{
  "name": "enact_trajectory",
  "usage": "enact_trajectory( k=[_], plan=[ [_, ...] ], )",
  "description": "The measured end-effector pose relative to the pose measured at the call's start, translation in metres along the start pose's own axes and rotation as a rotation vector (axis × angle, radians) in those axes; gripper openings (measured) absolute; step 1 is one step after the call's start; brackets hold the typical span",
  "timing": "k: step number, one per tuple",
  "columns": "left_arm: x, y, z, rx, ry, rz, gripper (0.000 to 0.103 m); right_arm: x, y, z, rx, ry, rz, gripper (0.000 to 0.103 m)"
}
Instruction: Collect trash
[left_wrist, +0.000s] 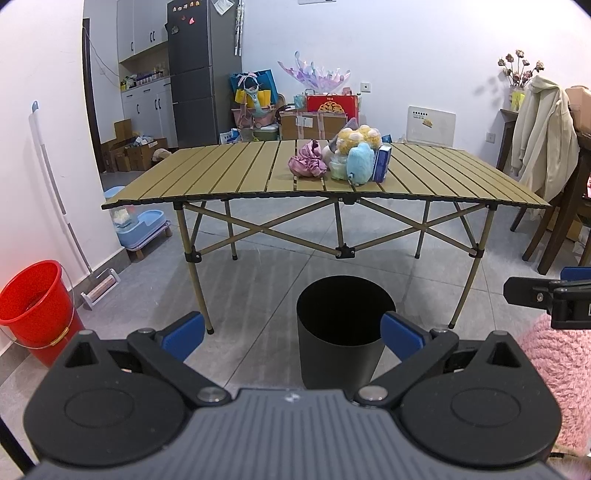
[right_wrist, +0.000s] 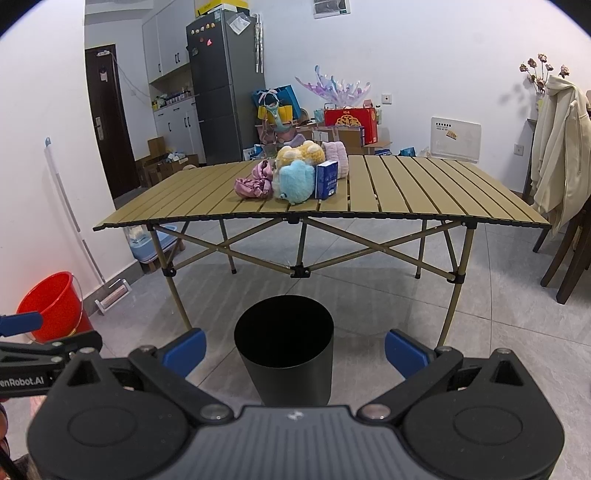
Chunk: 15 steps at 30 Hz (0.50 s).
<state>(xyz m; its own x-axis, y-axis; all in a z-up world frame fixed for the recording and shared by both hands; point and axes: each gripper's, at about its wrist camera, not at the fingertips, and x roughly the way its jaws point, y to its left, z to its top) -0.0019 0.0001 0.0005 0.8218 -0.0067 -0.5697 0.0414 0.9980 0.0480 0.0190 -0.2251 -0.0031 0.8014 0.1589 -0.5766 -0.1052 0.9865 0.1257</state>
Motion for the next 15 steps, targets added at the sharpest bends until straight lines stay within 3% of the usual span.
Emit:
enact_trajectory(
  k=[15],
  plan=[
    [-0.0007,0.0003,0.0005,0.0,-0.002,0.0,0.103,-0.0069,0.001,0.0015,0.0,-0.006,0.0,0.103]
  ],
)
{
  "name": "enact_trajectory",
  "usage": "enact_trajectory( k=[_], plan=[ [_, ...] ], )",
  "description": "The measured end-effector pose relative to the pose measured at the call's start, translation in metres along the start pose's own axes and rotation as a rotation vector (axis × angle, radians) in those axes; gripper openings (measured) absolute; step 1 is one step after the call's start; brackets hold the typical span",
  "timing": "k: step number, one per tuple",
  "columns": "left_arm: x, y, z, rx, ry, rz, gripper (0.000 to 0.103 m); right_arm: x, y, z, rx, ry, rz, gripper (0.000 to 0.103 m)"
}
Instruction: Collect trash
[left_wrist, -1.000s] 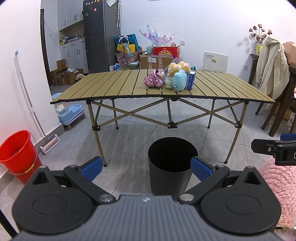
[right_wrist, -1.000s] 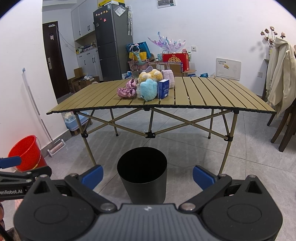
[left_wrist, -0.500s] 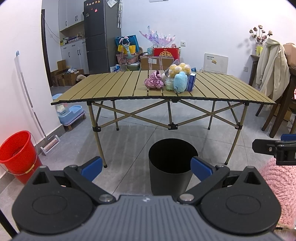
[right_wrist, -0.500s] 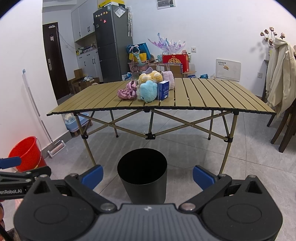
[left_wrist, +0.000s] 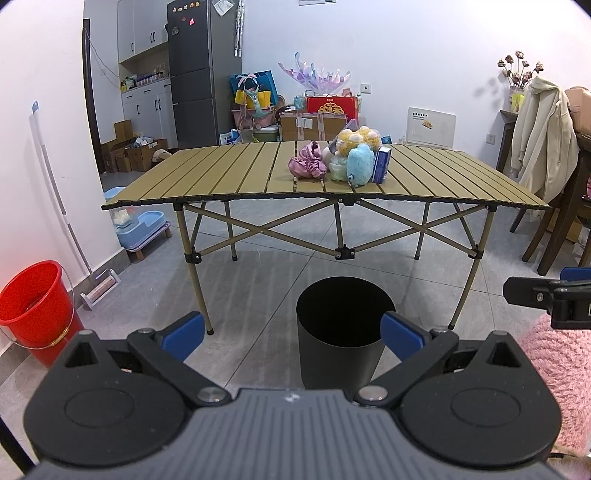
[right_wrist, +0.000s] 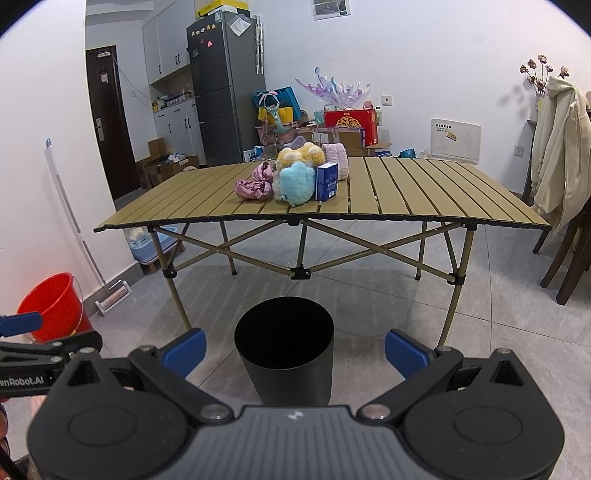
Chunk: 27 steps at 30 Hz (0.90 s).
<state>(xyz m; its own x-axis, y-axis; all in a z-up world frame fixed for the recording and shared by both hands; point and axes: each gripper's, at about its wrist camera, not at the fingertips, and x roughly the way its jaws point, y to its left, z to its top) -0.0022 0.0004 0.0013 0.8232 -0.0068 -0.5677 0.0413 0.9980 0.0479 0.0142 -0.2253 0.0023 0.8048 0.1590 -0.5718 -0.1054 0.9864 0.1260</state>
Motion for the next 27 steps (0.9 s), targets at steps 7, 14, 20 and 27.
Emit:
enact_trajectory(
  k=[7,14,20,27],
  plan=[
    [0.001,0.0,0.002,-0.003,0.004,0.0,0.103,0.0,-0.001,0.0,0.001,0.0,0.003,0.103],
    [0.002,0.001,0.003,-0.007,0.005,0.003,0.103,0.0,-0.001,-0.001,0.003,-0.002,0.007,0.103],
    [0.01,0.002,0.006,-0.015,-0.001,0.012,0.103,0.004,-0.004,0.0,0.007,-0.018,0.009,0.103],
    [0.025,0.012,0.022,-0.054,-0.044,0.016,0.103,0.018,-0.014,0.011,0.007,-0.052,-0.005,0.103]
  ],
)
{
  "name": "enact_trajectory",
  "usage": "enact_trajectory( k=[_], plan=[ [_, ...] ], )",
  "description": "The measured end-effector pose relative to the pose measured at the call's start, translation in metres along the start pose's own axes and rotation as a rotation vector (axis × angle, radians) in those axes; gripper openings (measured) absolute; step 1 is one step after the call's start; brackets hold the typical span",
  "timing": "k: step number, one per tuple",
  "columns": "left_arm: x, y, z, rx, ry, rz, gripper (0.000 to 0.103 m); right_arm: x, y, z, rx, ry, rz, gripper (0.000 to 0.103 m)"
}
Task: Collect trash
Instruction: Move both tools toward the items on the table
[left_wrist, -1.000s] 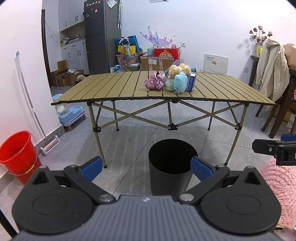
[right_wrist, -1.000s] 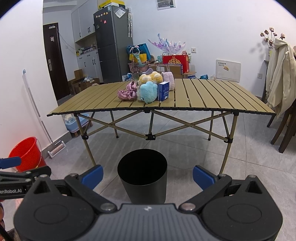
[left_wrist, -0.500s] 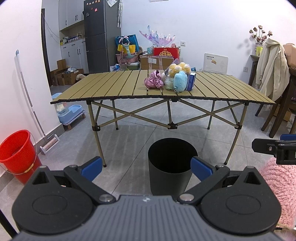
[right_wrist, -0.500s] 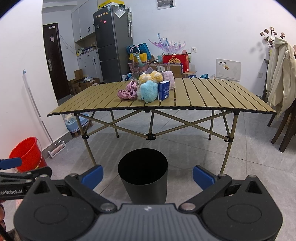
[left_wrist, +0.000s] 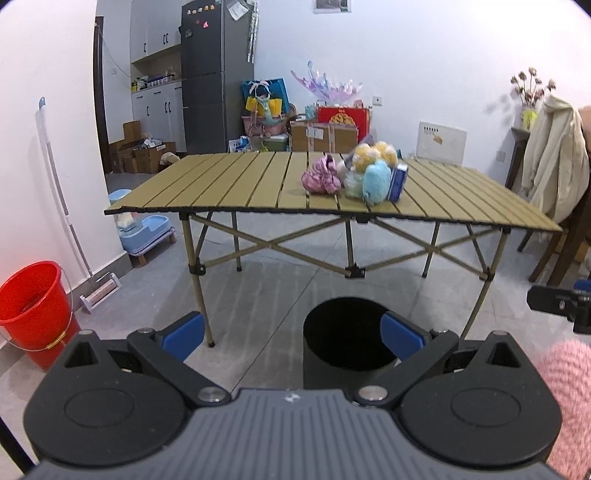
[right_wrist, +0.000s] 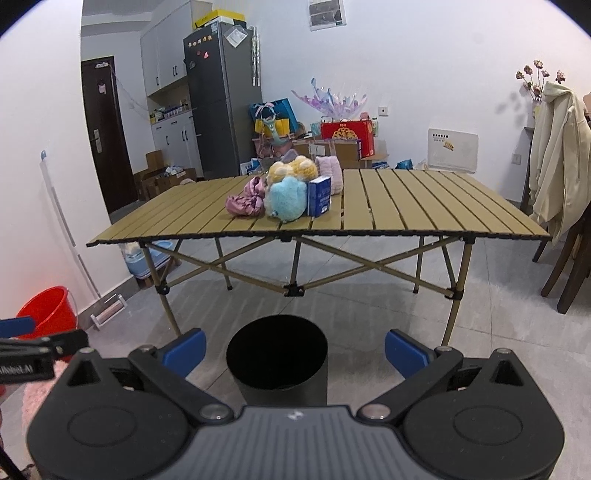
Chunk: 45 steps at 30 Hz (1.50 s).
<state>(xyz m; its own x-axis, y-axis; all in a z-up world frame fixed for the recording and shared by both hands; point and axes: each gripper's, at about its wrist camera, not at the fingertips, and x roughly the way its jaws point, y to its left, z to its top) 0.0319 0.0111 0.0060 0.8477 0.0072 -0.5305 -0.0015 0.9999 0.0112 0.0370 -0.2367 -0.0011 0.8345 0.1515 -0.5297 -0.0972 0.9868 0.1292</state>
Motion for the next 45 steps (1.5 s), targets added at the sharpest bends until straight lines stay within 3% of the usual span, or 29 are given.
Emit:
enact_trajectory(
  k=[29,45],
  plan=[
    [0.104,0.017,0.08,-0.077,-0.103,0.021,0.103,0.122,-0.008,0.073,-0.027,-0.122,-0.011,0.103],
    [0.177,-0.006,0.11,-0.063,-0.114,-0.007,0.103,0.187,-0.014,0.101,0.008,-0.205,-0.015,0.103]
  ],
)
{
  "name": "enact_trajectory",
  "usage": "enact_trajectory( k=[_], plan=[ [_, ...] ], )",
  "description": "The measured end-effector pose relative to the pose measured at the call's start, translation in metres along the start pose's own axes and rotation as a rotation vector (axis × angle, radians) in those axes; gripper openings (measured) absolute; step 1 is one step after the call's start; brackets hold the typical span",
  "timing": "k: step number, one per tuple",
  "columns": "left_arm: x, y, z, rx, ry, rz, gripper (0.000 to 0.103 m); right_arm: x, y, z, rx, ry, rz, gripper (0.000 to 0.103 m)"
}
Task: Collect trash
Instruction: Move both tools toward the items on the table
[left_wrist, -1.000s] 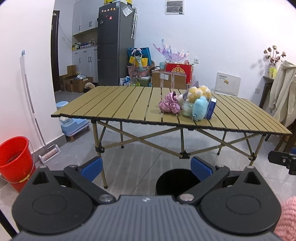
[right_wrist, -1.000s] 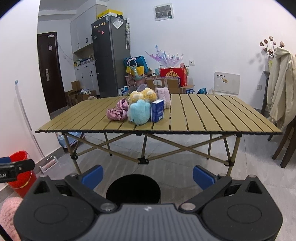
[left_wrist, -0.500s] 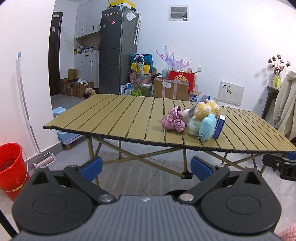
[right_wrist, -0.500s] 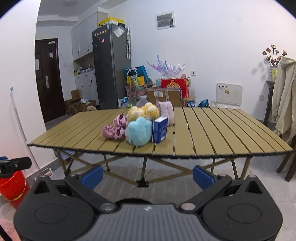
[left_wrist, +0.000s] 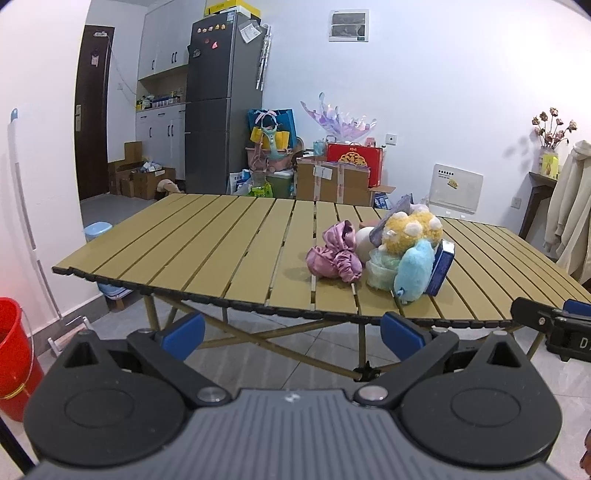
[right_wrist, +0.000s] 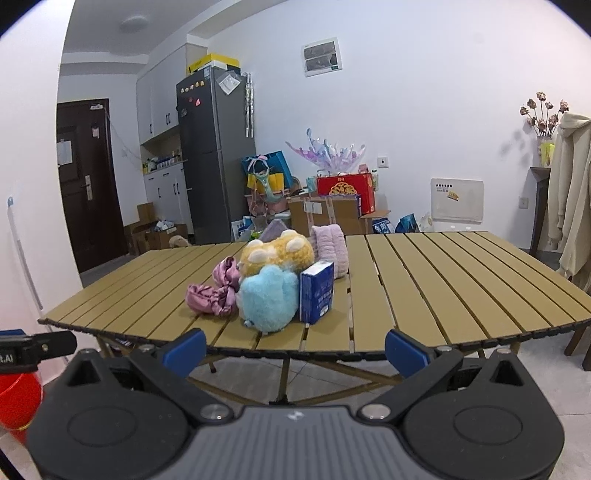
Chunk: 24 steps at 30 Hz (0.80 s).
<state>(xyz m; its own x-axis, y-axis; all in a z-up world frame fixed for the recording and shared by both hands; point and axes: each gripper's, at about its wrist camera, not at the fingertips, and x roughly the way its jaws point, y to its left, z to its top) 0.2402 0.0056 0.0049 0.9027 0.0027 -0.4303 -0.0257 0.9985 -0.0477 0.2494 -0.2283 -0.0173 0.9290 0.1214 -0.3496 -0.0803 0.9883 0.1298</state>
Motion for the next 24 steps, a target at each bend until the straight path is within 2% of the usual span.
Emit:
enact_trajectory(
  k=[9,20,24],
  plan=[
    [0.039,-0.01,0.006,-0.009,-0.007,-0.018,0.103,0.042,-0.002,-0.001,0.029,0.002,0.032,0.103],
    [0.078,0.0,0.009,-0.026,-0.01,0.025,0.103,0.083,-0.004,-0.003,0.033,-0.009,0.022,0.103],
    [0.085,0.01,0.013,-0.034,-0.01,0.037,0.103,0.096,0.002,0.001,-0.011,-0.02,0.001,0.103]
  ],
)
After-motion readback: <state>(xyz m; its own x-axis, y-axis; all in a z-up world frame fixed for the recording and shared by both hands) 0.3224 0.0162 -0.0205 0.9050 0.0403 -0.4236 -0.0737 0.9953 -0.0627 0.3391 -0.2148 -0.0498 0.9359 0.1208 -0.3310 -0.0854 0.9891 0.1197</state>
